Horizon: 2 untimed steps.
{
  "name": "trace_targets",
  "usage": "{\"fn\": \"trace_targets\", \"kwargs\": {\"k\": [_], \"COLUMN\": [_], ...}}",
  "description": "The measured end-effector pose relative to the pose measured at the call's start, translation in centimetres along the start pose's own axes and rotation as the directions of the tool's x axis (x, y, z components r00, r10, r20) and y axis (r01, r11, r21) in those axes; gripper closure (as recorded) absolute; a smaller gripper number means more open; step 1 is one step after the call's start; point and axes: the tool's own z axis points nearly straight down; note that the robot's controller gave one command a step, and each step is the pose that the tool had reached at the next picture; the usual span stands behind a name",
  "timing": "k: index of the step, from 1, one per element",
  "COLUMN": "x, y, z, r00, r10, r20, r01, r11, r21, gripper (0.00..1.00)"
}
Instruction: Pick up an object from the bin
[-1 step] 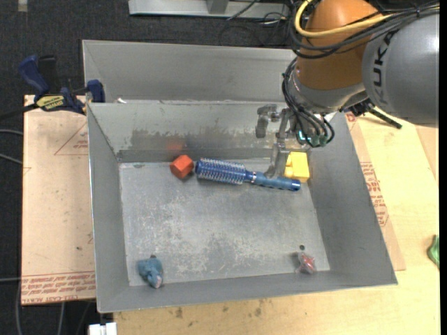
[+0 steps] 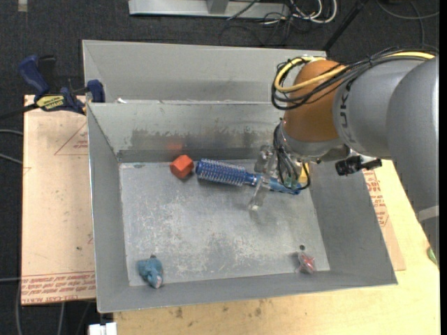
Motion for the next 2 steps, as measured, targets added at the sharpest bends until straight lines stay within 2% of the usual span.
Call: {"fn": "trace_targets", "kwargs": {"k": [1, 2], "x": [-0.1, 1.2], "y": [0.1, -0.6], "z": [-0.2, -14.8], "r00": [1.000, 0.999], "r10": [-0.002, -0.039], "r20": [0.003, 0.012], "r01": [0.002, 0.039], "r11": [1.000, 0.999], "r21": [0.000, -0.003], "gripper": [1.00, 1.00]}}
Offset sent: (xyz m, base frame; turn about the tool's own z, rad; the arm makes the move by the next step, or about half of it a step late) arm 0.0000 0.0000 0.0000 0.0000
